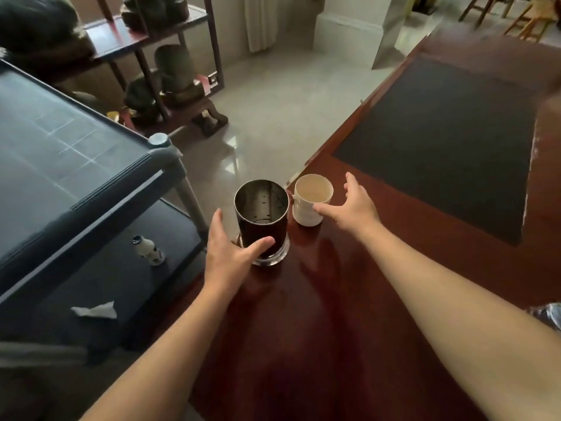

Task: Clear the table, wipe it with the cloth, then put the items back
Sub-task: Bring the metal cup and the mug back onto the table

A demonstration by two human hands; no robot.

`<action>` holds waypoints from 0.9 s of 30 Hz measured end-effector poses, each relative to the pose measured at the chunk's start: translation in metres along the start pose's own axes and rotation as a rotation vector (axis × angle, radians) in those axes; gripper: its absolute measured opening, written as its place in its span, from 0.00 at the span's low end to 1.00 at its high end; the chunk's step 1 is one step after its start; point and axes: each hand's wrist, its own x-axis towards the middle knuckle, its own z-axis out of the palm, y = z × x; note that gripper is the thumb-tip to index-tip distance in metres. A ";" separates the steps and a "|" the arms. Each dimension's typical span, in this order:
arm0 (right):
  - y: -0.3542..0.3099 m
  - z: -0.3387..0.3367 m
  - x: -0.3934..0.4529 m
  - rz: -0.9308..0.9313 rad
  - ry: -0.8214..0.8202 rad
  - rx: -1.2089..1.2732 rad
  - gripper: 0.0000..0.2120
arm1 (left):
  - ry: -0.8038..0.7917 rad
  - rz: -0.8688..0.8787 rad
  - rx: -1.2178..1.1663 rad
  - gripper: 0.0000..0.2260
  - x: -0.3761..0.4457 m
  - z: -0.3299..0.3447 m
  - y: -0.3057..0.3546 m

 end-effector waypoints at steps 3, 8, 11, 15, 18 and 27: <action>0.014 0.017 0.017 0.016 -0.012 0.058 0.60 | -0.040 -0.030 -0.039 0.60 0.011 0.014 -0.019; 0.039 0.044 0.031 0.035 -0.057 0.205 0.66 | -0.086 -0.005 -0.141 0.55 0.031 0.032 -0.041; 0.047 0.061 0.037 0.017 -0.089 0.388 0.66 | -0.083 0.040 -0.191 0.51 0.038 0.042 -0.049; 0.052 0.078 0.043 -0.048 -0.022 0.545 0.51 | -0.066 0.039 -0.220 0.49 0.043 0.052 -0.058; 0.050 0.084 0.045 -0.045 0.031 0.558 0.45 | -0.039 0.039 -0.238 0.49 0.046 0.058 -0.062; 0.051 0.086 0.042 -0.047 0.121 0.539 0.42 | -0.004 0.072 -0.235 0.47 0.052 0.065 -0.063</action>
